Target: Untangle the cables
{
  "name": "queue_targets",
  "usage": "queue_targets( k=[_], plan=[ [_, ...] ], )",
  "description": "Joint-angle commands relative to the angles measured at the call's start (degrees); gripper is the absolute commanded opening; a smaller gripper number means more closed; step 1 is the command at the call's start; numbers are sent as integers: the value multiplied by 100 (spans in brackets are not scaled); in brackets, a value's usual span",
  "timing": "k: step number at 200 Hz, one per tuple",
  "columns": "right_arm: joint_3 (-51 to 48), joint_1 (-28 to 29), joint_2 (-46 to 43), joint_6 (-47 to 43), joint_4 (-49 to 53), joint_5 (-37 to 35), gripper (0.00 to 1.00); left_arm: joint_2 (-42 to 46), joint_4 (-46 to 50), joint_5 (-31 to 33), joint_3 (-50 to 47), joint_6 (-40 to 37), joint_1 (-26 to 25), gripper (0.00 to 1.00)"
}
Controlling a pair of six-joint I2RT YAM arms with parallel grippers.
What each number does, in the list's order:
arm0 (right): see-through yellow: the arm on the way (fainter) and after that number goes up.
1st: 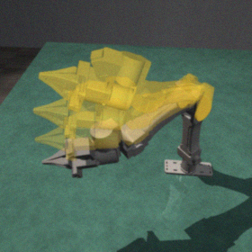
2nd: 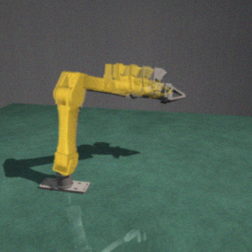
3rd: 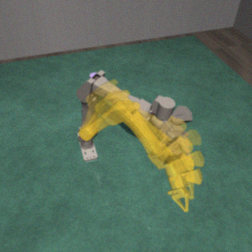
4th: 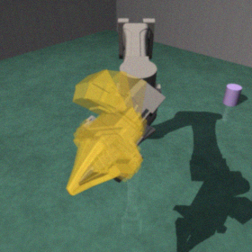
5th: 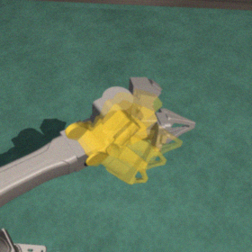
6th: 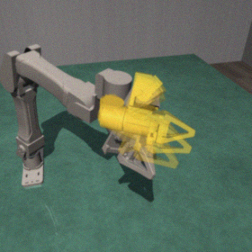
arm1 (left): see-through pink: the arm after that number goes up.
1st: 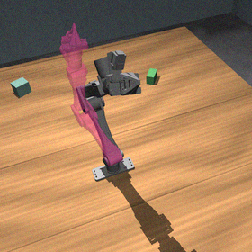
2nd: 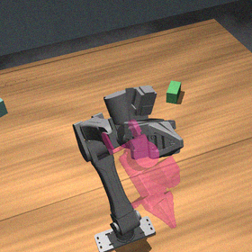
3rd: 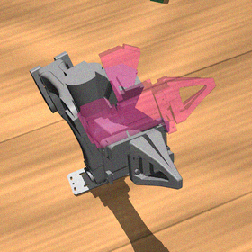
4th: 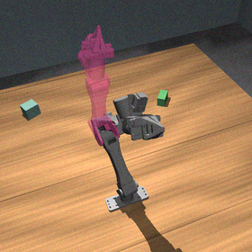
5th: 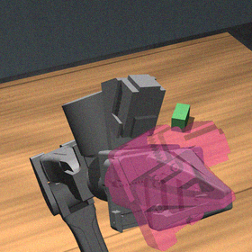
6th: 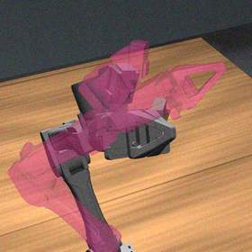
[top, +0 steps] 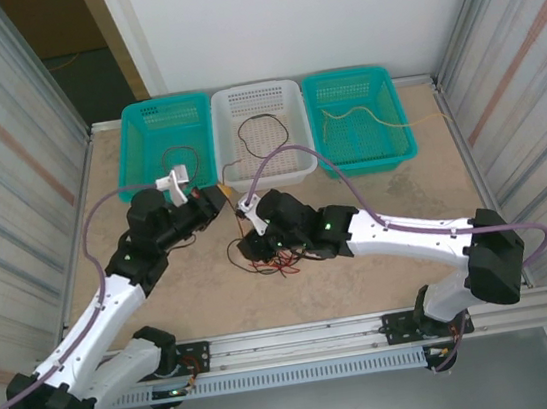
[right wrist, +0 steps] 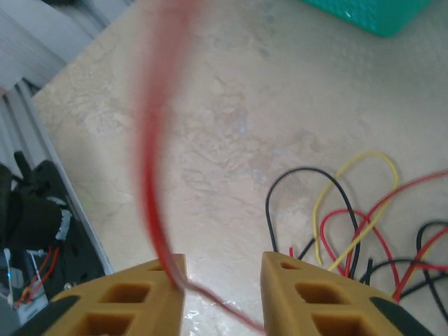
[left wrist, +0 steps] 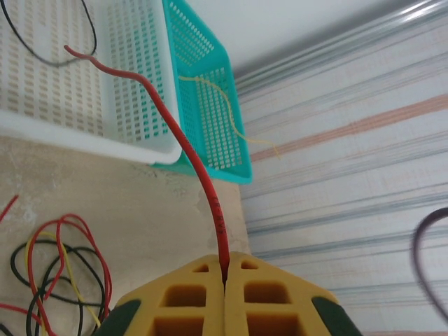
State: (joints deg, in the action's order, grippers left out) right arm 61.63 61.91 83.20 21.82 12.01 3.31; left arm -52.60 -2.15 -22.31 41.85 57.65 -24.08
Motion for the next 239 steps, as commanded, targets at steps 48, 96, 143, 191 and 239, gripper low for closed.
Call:
queue_targets(
  k=[48, 96, 143, 191, 239],
  plan=[
    [-992, -853, 274, 965, -723, 592, 49, 37, 1809, 455, 1715, -1128, 657, 0],
    [-1192, -953, -264, 1035, -233, 176, 49, -435, 2023, 483, 2556, -1757, 1877, 0],
    [-1133, -969, -1125, 973, 411, -287, 51, -1704, 1671, 92, 3393, -2246, 2430, 0],
    [-1144, -1023, -1650, 1017, 697, -452, 52, -2863, 1407, -47, 4278, -2511, 2591, 0],
    [-1162, -1221, -1773, 974, 809, -464, 52, -4100, 1659, -75, 5510, -2731, 2680, 0]
  ],
)
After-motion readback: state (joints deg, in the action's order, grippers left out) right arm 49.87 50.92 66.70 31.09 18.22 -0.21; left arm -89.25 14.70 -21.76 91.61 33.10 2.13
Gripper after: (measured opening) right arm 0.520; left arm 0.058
